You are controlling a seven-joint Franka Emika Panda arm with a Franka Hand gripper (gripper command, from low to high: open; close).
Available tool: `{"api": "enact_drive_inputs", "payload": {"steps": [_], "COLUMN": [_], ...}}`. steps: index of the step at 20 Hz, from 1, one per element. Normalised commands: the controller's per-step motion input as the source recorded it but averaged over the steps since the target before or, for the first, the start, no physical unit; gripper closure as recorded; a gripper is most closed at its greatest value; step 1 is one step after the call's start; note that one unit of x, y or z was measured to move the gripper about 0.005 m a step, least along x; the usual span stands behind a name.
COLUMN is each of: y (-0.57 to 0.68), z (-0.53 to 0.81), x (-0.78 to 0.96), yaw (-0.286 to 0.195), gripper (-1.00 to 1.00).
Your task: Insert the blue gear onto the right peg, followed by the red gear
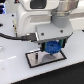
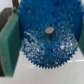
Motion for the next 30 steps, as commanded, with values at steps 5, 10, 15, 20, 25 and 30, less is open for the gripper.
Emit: {"api": "enact_drive_inputs", "payload": {"steps": [5, 10, 15, 20, 25, 30], "y": [0.0, 0.0, -0.05, 0.01, 0.05, 0.05], "z": [0.53, 0.07, -0.03, -0.13, -0.14, -0.14], "x": [0.42, 0.3, 0.3, 0.27, 0.17, 0.19], "yaw": [0.0, 0.0, 0.0, 0.0, 0.0, 0.0], "gripper": [1.0, 1.0, 1.0, 1.0, 1.0, 1.0]}}
